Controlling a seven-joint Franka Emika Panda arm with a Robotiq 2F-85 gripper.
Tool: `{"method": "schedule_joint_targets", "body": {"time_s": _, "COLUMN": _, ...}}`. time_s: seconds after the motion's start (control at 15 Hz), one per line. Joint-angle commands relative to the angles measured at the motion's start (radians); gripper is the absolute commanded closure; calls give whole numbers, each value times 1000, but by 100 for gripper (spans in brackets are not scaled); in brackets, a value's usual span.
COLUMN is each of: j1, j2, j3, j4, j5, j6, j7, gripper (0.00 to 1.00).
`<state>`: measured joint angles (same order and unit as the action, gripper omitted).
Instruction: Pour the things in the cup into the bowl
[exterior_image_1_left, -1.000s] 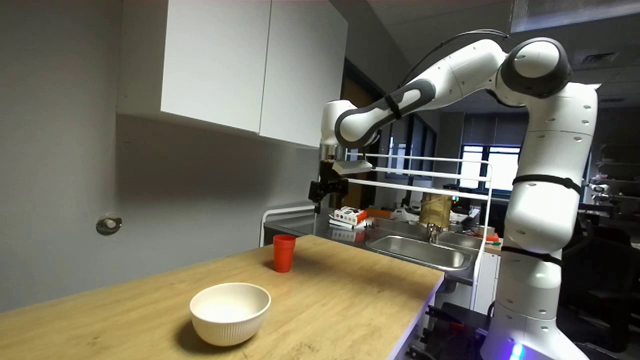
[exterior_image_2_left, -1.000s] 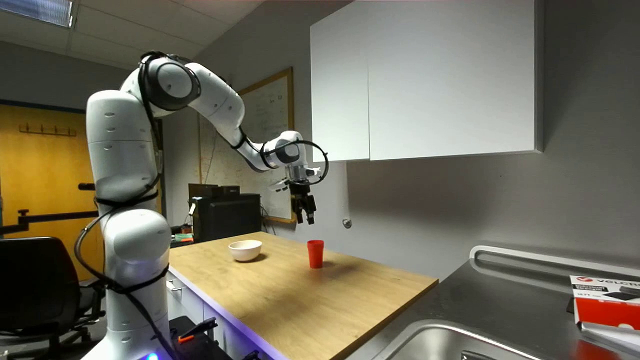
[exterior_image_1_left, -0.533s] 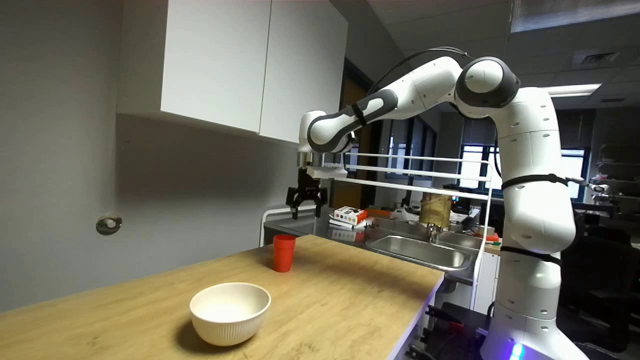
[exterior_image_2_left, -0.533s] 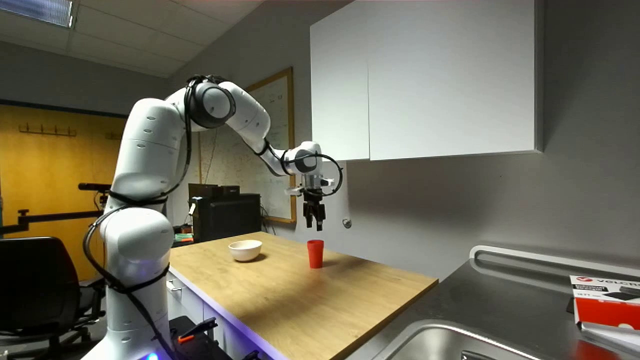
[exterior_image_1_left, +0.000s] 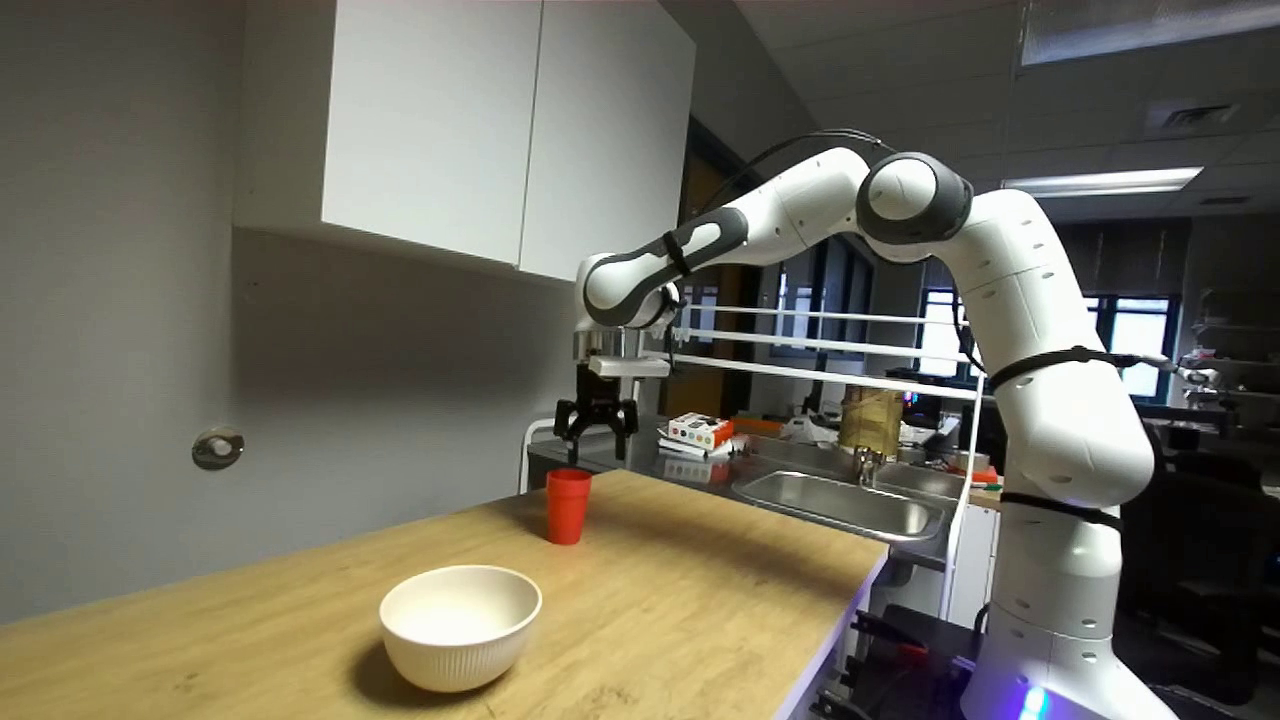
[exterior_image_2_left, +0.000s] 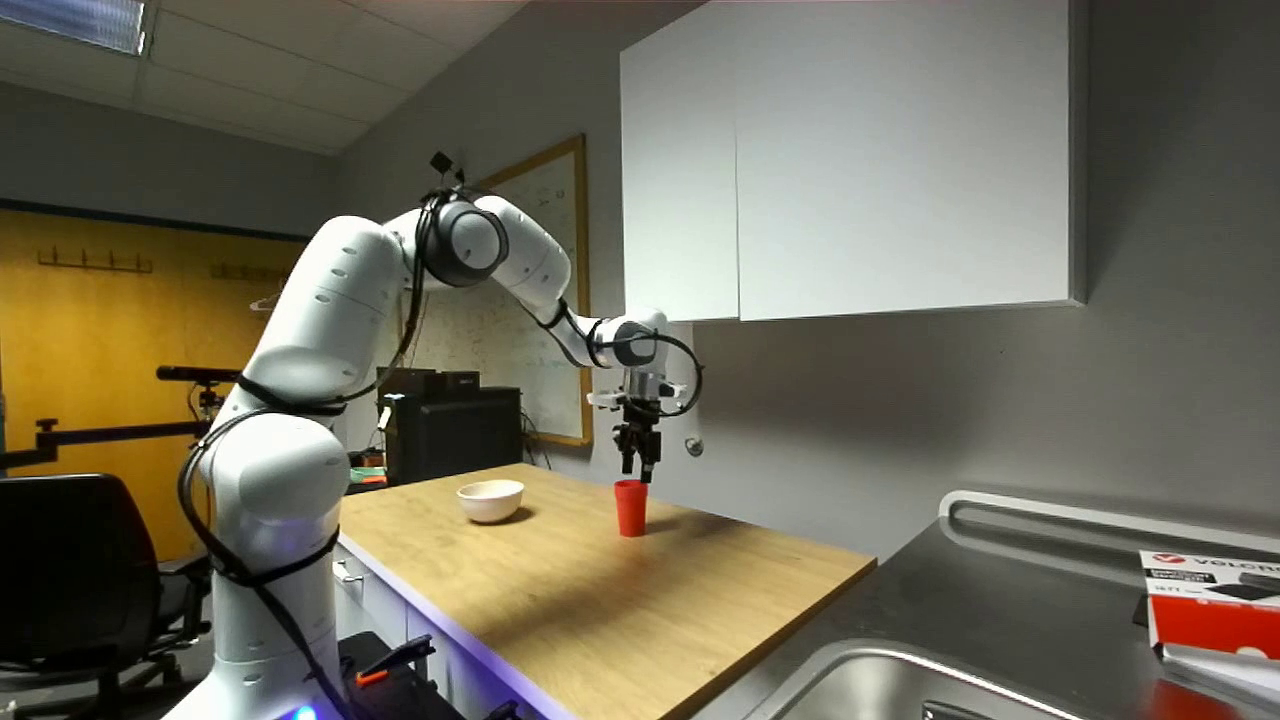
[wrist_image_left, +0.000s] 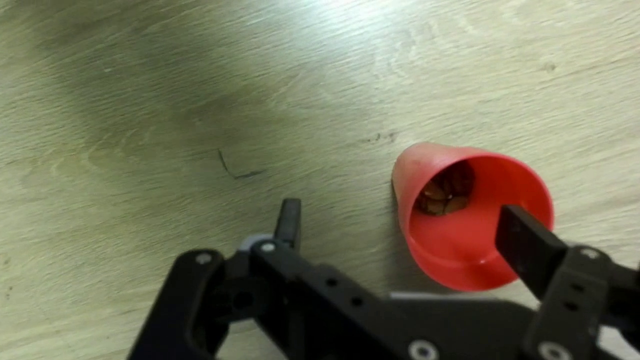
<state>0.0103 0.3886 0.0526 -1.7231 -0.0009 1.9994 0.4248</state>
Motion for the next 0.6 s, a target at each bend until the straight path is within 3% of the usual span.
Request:
{"method": "schedule_joint_targets", "body": {"time_s": 0.0, "j1": 10, "j2": 79, "j3": -31, "j4": 91, "j5": 46, "j6": -61, "j7": -36, "gripper": 0}}
{"method": "schedule_joint_targets", "body": {"time_s": 0.13, "j1": 6, "j2": 104, "j3": -40, "j4": 106, "j5": 58, "j6": -70, "j7": -42, "gripper": 0}}
{"method": "schedule_joint_targets", "body": {"time_s": 0.2, "j1": 5, "j2": 115, "j3": -45, "j4": 112, "j5": 62, "j6": -72, "j7": -41, "gripper": 25}}
{"method": "schedule_joint_targets", "body": {"time_s": 0.33, "j1": 4, "j2": 130, "j3": -54, "j4": 123, "j5": 68, "j6": -80, "j7": -43, "gripper": 32}}
{"method": "schedule_joint_targets", "body": {"time_s": 0.53, "j1": 5, "j2": 141, "j3": -66, "j4": 135, "j5": 66, "j6": -97, "j7": -39, "gripper": 58}}
